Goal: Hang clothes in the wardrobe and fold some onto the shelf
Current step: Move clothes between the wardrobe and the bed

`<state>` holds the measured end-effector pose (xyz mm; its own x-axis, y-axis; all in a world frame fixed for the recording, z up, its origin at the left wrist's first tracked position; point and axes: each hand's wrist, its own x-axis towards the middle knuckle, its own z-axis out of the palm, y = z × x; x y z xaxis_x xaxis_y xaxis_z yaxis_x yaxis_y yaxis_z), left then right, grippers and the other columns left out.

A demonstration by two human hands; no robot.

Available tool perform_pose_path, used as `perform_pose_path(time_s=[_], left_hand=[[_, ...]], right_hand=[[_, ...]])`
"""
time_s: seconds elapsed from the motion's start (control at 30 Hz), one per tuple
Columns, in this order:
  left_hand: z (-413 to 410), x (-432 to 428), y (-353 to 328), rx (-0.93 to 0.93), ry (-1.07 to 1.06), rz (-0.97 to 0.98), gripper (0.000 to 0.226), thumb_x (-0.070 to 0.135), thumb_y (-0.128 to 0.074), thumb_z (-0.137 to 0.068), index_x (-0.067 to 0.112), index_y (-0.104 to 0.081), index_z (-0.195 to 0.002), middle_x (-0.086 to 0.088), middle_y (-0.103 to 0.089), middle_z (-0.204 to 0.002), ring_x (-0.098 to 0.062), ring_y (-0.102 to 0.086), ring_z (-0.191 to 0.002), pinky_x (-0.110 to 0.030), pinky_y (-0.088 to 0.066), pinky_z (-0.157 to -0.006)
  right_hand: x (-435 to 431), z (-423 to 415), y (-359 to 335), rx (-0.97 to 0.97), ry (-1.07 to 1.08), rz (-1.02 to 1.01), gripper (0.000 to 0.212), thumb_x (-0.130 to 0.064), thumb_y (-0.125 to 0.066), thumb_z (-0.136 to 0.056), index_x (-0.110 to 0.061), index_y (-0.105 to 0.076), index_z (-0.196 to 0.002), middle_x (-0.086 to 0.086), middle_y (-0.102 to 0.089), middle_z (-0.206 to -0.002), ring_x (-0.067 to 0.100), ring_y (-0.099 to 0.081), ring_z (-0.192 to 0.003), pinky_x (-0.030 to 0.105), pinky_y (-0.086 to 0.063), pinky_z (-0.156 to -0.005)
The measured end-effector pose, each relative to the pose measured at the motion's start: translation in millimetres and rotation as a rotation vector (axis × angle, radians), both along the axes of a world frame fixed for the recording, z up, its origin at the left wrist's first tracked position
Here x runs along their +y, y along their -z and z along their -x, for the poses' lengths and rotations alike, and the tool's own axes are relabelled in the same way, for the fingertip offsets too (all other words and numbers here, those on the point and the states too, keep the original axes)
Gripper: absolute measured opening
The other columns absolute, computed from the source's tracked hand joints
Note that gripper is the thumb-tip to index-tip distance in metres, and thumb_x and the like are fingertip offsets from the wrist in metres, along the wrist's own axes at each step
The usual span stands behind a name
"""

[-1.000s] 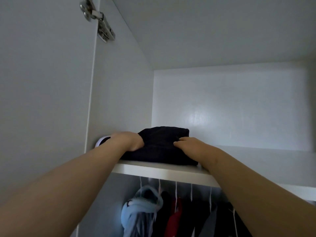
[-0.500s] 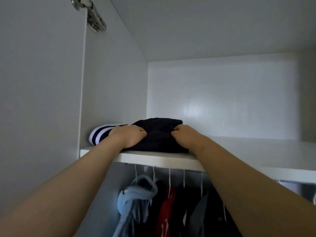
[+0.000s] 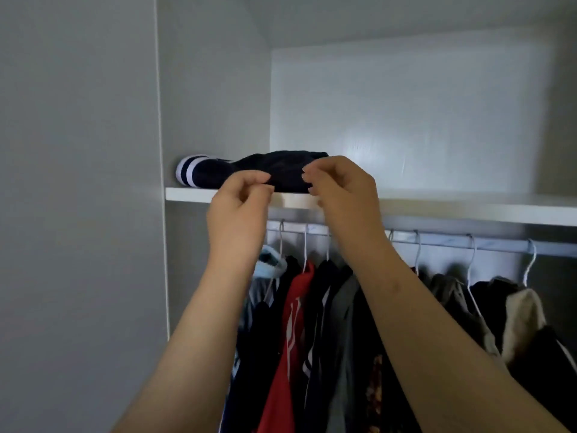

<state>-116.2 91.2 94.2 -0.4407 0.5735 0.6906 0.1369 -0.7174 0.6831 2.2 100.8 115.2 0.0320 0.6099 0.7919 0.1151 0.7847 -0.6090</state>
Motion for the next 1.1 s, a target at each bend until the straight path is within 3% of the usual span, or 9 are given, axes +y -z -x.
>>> perform_pose_path(time_s=[0.1, 0.2, 0.33, 0.4, 0.53, 0.67, 0.77, 1.0, 1.1], left_hand=[[-12, -32, 28, -0.106, 0.146, 0.072, 0.023, 0.007, -0.054, -0.085, 0.025, -0.064, -0.076, 0.008, -0.066, -0.071, 0.001, -0.062, -0.064, -0.008, -0.046, -0.057], [-19, -54, 57, -0.191, 0.266, 0.181, 0.020, 0.004, -0.051, -0.088, 0.017, -0.064, -0.080, 0.004, -0.066, -0.069, -0.004, -0.062, -0.062, -0.011, -0.049, -0.058], [-28, -75, 100, -0.245, 0.389, 0.332, 0.022, 0.007, -0.052, -0.090, 0.019, -0.065, -0.078, 0.005, -0.068, -0.069, -0.005, -0.064, -0.063, -0.012, -0.051, -0.059], [-30, -88, 131, -0.169, 0.441, 0.444, 0.023, 0.010, -0.052, -0.089, 0.024, -0.065, -0.075, 0.008, -0.069, -0.068, -0.004, -0.065, -0.065, -0.016, -0.051, -0.062], [-33, -121, 184, -0.026, 0.545, 0.648, 0.026, 0.010, -0.055, -0.088, 0.027, -0.066, -0.071, 0.002, -0.069, -0.080, -0.015, -0.065, -0.080, -0.026, -0.051, -0.072], [-60, -172, 208, 0.018, 0.795, 0.837, 0.026, 0.003, -0.048, -0.090, 0.019, -0.059, -0.073, 0.001, -0.062, -0.075, -0.006, -0.061, -0.064, -0.014, -0.048, -0.059], [-93, -234, 215, 0.124, 1.058, 0.922, 0.022, 0.008, -0.046, -0.092, 0.019, -0.059, -0.079, 0.002, -0.062, -0.079, -0.008, -0.060, -0.071, -0.020, -0.045, -0.066], [-141, -382, 209, 0.344, 1.404, 0.927, 0.011, 0.018, -0.057, -0.088, 0.022, -0.063, -0.081, 0.004, -0.070, -0.080, -0.009, -0.068, -0.074, -0.022, -0.048, -0.062], [-146, -464, 207, 0.430, 1.557, 0.911, 0.013, 0.017, -0.058, -0.087, 0.022, -0.063, -0.076, 0.007, -0.069, -0.072, -0.004, -0.068, -0.064, -0.022, -0.050, -0.062]], right_hand=[[-24, -9, 40, 0.036, -0.021, 0.128, 0.021, -0.020, -0.058, -0.088, -0.034, -0.061, -0.073, -0.012, -0.066, -0.078, 0.004, -0.059, -0.074, 0.021, -0.047, -0.069], [-46, -20, 84, 0.107, 0.006, 0.303, 0.019, -0.021, -0.059, -0.088, -0.031, -0.063, -0.073, -0.010, -0.068, -0.080, 0.000, -0.061, -0.071, 0.018, -0.047, -0.066], [-80, -24, 138, 0.217, 0.085, 0.451, 0.017, -0.014, -0.056, -0.090, -0.021, -0.065, -0.077, -0.007, -0.066, -0.074, -0.001, -0.059, -0.064, 0.015, -0.048, -0.061], [-103, -19, 169, 0.256, 0.151, 0.537, 0.018, -0.013, -0.056, -0.091, -0.019, -0.064, -0.076, -0.003, -0.066, -0.075, 0.006, -0.059, -0.067, 0.021, -0.049, -0.063], [-161, -18, 214, 0.437, 0.264, 0.650, 0.023, -0.011, -0.057, -0.090, -0.019, -0.063, -0.069, -0.004, -0.062, -0.064, 0.002, -0.056, -0.056, 0.014, -0.047, -0.055], [-239, -30, 245, 0.602, 0.497, 0.739, 0.020, -0.010, -0.057, -0.088, -0.018, -0.061, -0.070, -0.001, -0.061, -0.065, 0.009, -0.054, -0.058, 0.018, -0.044, -0.054], [-318, -43, 253, 0.726, 0.722, 0.741, 0.017, -0.011, -0.055, -0.088, -0.017, -0.061, -0.074, 0.000, -0.061, -0.067, 0.009, -0.054, -0.057, 0.016, -0.044, -0.052], [-495, -54, 246, 0.963, 1.103, 0.630, 0.011, -0.015, -0.056, -0.089, -0.017, -0.063, -0.081, -0.002, -0.065, -0.072, 0.010, -0.059, -0.061, 0.019, -0.046, -0.057], [-585, -43, 245, 1.071, 1.234, 0.535, 0.011, -0.015, -0.055, -0.089, -0.016, -0.063, -0.081, -0.002, -0.066, -0.072, 0.010, -0.059, -0.059, 0.021, -0.046, -0.059]])
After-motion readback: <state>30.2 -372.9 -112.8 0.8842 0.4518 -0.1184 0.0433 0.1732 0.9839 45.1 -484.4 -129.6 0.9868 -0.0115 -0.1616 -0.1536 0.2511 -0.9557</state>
